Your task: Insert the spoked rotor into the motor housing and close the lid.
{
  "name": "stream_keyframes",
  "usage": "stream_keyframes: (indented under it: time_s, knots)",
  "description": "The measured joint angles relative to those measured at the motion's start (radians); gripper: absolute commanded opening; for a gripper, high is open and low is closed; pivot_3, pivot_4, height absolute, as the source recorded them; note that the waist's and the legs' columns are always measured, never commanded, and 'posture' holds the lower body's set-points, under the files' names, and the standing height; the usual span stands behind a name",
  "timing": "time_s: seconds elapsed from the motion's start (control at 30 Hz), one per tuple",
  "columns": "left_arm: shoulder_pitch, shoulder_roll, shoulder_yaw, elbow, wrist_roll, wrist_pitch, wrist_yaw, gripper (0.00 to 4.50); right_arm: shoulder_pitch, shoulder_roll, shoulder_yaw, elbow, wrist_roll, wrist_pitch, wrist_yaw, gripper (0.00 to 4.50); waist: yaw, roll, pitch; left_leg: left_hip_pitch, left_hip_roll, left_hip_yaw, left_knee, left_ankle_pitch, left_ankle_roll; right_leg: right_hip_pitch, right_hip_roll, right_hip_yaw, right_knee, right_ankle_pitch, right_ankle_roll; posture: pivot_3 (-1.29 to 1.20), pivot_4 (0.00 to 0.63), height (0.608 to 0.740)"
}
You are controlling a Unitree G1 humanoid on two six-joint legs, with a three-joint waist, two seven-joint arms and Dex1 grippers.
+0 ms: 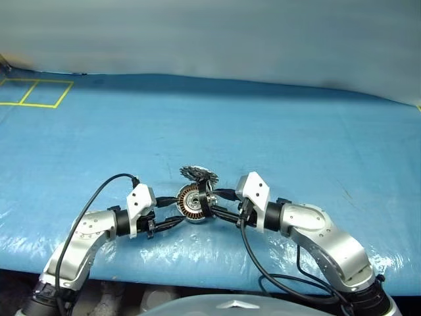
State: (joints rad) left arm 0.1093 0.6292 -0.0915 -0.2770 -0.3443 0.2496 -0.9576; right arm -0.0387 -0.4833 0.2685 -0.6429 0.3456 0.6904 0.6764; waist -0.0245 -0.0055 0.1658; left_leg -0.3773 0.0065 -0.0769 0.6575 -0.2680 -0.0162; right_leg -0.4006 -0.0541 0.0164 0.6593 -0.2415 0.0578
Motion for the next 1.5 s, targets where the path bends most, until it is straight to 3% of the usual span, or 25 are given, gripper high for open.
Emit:
stream_keyframes:
  time_s: [0.47,0.97,1.13,1.4,1.5]
  knots:
    - [-0.006,0.000,0.020,0.000,-0.008,0.005,0.020,2.67,-0.062,-0.030,0.058,0.066,-0.109,-0.071,-0.027,1.67,0.000,0.000,0.000,0.000,0.000,0.000,0.000,0.000,0.000,0.000,0.000,0.000,0.000,0.002,0.003,0.00,0.150,0.740]
    - [-0.011,-0.011,0.005,0.000,-0.007,0.006,0.041,2.67,-0.117,-0.072,0.131,0.087,-0.177,-0.119,0.037,1.67,0.000,0.000,0.000,0.000,0.000,0.000,0.000,0.000,0.000,0.000,0.000,0.000,0.000,0.002,0.003,0.00,0.150,0.740]
    - [-0.009,-0.013,0.005,0.000,-0.008,0.006,0.043,2.67,-0.119,-0.069,0.138,0.094,-0.183,-0.124,0.046,3.24,0.000,0.000,0.000,0.000,0.000,0.000,0.000,0.000,0.000,0.000,0.000,0.000,0.000,0.002,0.003,0.00,0.150,0.740]
    - [0.015,-0.010,0.012,-0.001,-0.013,0.008,0.047,2.67,-0.135,-0.053,0.138,0.107,-0.188,-0.113,0.035,3.24,-0.001,0.000,0.000,0.000,0.000,0.000,0.000,0.000,0.000,-0.001,0.000,0.000,0.000,0.002,0.003,0.00,0.150,0.740]
    - [0.061,0.039,0.051,-0.010,-0.032,0.027,0.029,2.67,-0.134,-0.056,0.135,0.107,-0.191,-0.113,0.030,3.24,-0.003,-0.001,0.001,0.000,0.000,0.000,-0.002,0.000,0.000,-0.002,0.000,0.000,0.000,0.002,0.002,0.00,0.150,0.740]
